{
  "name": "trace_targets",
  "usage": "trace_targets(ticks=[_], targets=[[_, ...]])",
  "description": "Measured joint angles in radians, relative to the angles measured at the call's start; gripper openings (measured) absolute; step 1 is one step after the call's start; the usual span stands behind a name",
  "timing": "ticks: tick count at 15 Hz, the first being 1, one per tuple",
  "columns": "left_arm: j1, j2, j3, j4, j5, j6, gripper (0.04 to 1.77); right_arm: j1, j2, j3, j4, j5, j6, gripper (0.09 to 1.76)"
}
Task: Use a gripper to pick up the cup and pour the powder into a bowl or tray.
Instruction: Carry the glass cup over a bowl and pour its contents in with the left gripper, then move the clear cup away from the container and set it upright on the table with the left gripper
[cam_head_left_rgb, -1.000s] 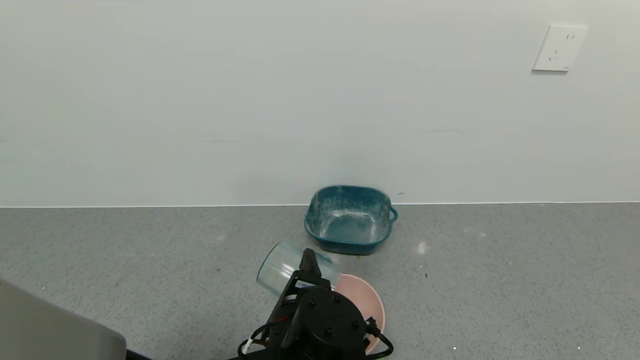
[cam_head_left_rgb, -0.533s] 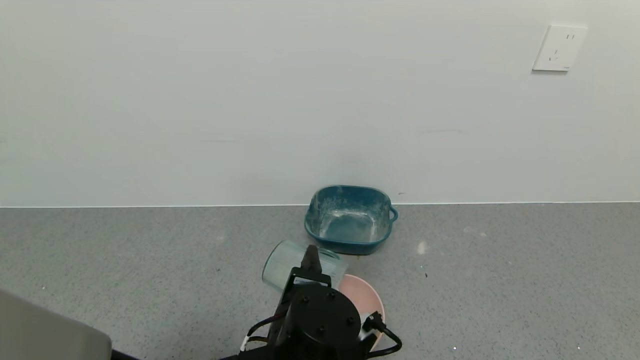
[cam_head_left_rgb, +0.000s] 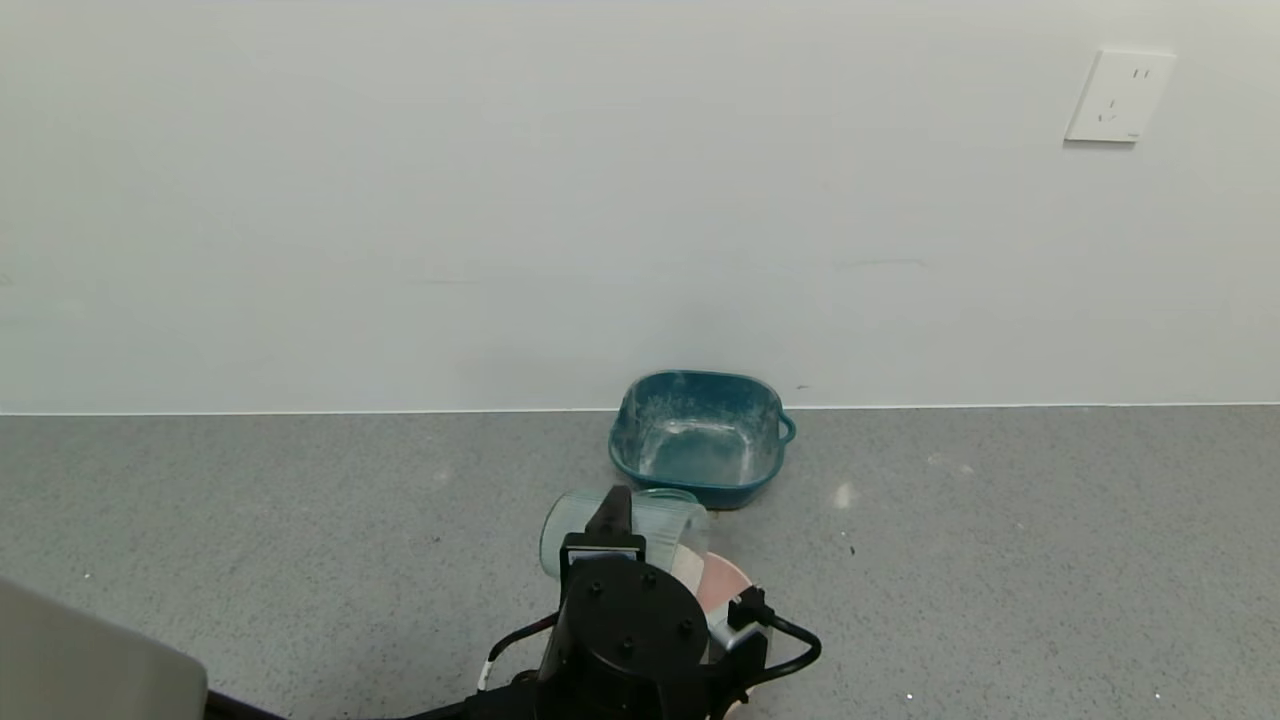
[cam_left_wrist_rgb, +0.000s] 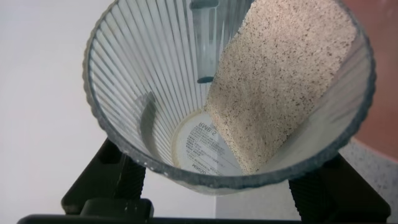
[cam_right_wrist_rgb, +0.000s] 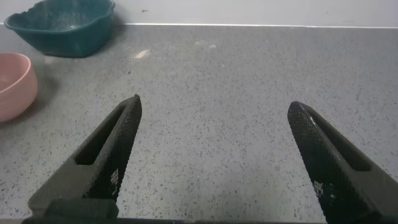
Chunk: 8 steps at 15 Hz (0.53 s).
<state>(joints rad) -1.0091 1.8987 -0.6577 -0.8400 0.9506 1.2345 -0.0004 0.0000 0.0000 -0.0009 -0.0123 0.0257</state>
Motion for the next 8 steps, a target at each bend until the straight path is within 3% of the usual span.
trace_targets(ticks=[5, 8], targets=[[0.055, 0.038, -0.006, -0.177, -0.12, -0.166, 1.29, 0.0, 0.0, 0.0, 0.0, 0.0, 0.0, 1.71], [0.088, 0.054, -0.007, -0.253, -0.143, -0.22, 1.29, 0.0, 0.0, 0.0, 0.0, 0.0, 0.0, 1.71]])
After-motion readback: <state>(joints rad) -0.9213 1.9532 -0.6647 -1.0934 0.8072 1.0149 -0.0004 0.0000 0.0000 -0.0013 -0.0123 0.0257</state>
